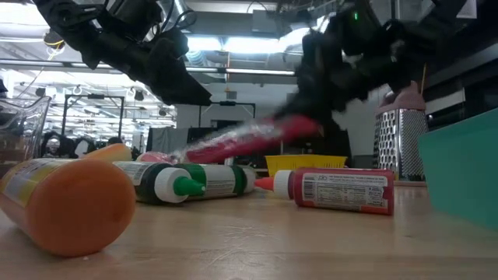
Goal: Pick & Place Food Item
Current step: Put the popcorn bag into the green bin
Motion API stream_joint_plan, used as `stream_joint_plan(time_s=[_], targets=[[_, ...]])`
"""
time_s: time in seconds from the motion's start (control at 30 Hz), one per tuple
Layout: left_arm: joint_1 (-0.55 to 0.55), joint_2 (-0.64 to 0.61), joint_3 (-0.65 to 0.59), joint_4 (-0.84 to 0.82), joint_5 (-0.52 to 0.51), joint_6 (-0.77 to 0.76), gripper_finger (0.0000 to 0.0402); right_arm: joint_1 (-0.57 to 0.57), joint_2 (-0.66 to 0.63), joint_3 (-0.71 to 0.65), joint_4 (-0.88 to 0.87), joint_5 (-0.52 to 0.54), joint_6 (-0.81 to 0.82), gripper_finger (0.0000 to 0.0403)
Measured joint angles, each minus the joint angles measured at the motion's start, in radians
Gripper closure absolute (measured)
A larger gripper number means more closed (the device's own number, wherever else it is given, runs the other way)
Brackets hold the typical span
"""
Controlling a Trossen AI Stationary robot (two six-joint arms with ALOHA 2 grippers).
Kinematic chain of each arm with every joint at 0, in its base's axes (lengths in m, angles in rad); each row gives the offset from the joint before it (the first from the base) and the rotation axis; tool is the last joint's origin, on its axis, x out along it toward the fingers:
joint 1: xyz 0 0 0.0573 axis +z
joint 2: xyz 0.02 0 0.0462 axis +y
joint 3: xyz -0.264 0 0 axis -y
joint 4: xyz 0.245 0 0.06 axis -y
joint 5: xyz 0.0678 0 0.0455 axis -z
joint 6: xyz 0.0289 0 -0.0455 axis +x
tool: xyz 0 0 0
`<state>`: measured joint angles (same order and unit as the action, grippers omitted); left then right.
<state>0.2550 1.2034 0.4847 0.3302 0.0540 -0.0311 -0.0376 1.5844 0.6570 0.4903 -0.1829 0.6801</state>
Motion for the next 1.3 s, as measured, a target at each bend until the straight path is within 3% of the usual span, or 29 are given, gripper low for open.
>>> stream_joint_plan(time_s=[0.17, 0.3, 0.7, 0.9, 1.3], targets=[[0.0, 0.0, 0.0, 0.0, 0.0, 0.0, 0.0252, 0.008, -0.061, 0.112, -0.088, -0.089, -0.077, 0.0401], [0.0, 0.0, 0.0, -0.003, 0.0, 0.0, 0.0252, 0.034, -0.104, 0.216, -0.334, -0.088, -0.135, 0.0402], [0.0, 0.0, 0.0, -0.026, -0.004, 0.007, 0.0254, 0.161, -0.18, 0.526, -0.972, 0.1, -0.138, 0.0402], [0.0, 0.0, 0.0, -0.027, -0.005, 0.008, 0.0252, 0.243, -0.179, 0.671, -1.219, 0.213, -0.033, 0.0403], [0.0, 0.0, -0.004, -0.055, -0.009, 0.009, 0.0256, 0.482, -0.179, 0.823, -1.584, 0.448, 0.395, 0.0403]])
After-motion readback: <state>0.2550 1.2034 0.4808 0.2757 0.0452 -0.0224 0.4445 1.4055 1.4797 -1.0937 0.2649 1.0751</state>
